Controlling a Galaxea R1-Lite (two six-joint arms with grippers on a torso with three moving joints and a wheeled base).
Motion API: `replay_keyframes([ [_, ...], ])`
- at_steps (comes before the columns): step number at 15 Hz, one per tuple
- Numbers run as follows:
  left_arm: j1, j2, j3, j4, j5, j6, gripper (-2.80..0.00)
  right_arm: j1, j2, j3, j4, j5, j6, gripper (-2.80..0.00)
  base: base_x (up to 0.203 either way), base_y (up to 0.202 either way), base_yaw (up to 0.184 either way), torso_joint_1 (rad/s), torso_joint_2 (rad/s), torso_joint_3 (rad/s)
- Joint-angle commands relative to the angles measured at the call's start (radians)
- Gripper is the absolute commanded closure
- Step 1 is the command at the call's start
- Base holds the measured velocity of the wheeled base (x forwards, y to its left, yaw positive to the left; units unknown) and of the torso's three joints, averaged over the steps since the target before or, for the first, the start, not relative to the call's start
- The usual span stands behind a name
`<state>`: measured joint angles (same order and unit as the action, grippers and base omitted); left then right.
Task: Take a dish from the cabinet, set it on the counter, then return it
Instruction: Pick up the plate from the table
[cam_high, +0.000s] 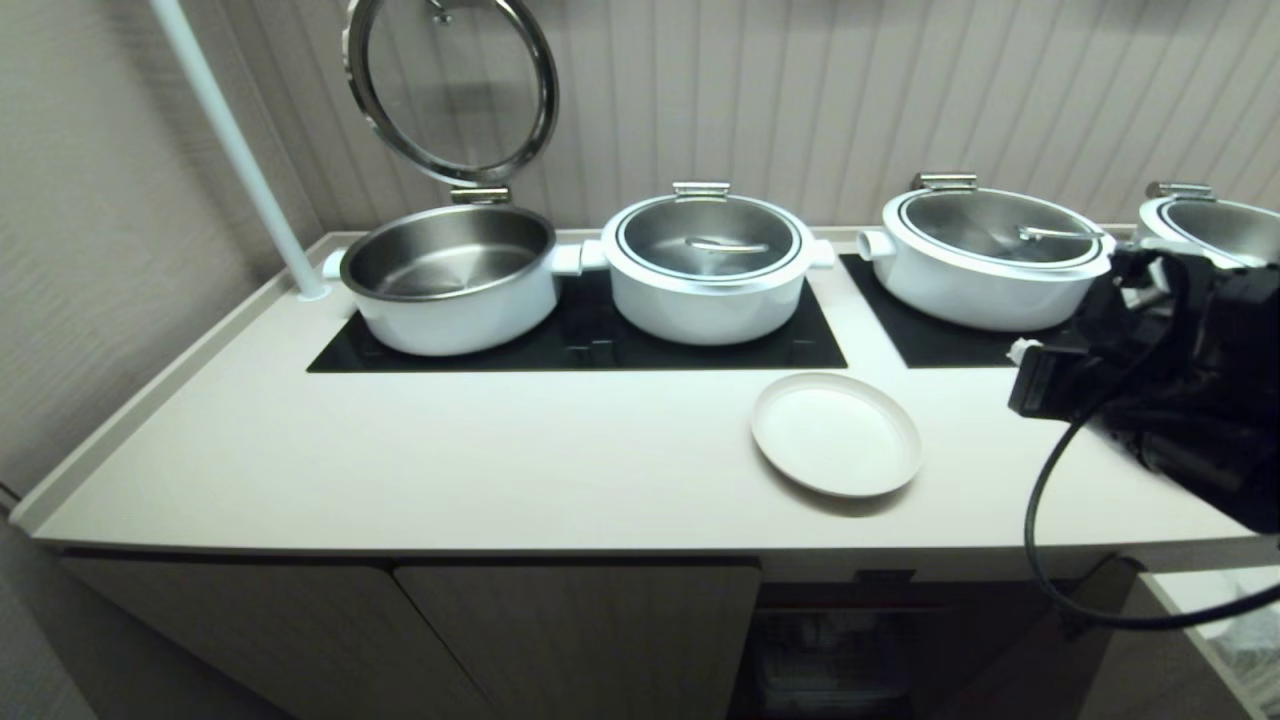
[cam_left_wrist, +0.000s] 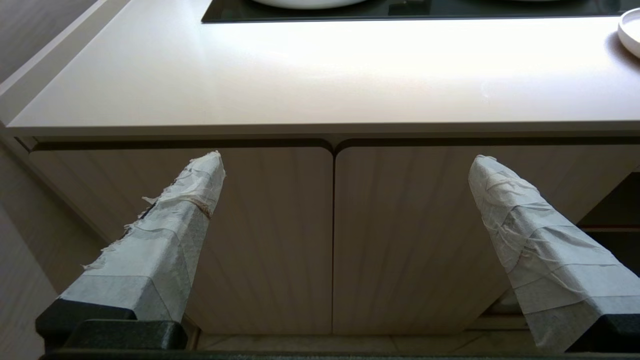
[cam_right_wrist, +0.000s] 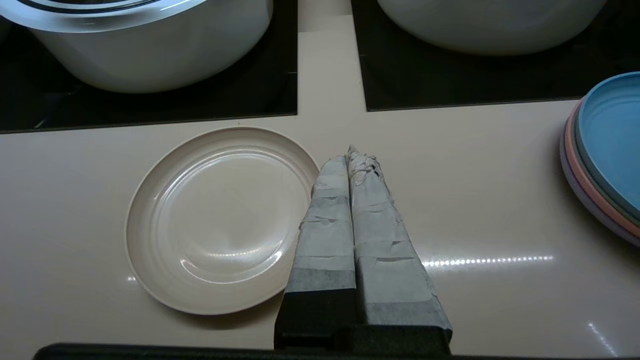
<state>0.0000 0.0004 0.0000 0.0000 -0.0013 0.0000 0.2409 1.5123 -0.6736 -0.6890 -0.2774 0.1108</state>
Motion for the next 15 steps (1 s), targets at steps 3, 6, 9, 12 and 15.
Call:
replay_keyframes([
  [3,0.000,0.000,0.000,0.000,0.001,0.000,-2.80,0.002,-0.228,0.181,-0.017,0.008,-0.020,0.00,0.000,0.000,0.000,0.000,0.00,0.000],
  [6,0.000,0.000,0.000,0.000,0.001,0.000,-2.80,-0.001,-0.366,0.389,-0.020,0.028,-0.035,0.00,0.000,0.000,0.000,0.000,0.00,0.000],
  [9,0.000,0.000,0.000,0.000,0.000,0.000,-2.80,-0.033,-0.510,0.601,-0.025,0.044,-0.045,0.00,0.000,0.000,0.000,0.000,0.00,0.000],
  [12,0.000,0.000,0.000,0.000,0.000,0.000,-2.80,-0.091,-0.714,0.660,0.103,0.084,-0.056,0.00,0.000,0.000,0.000,0.000,0.00,0.000],
  [15,0.000,0.000,0.000,0.000,0.000,0.000,-2.80,-0.172,-0.976,0.669,0.372,0.162,-0.116,0.00,0.000,0.000,0.000,0.000,0.00,0.000],
])
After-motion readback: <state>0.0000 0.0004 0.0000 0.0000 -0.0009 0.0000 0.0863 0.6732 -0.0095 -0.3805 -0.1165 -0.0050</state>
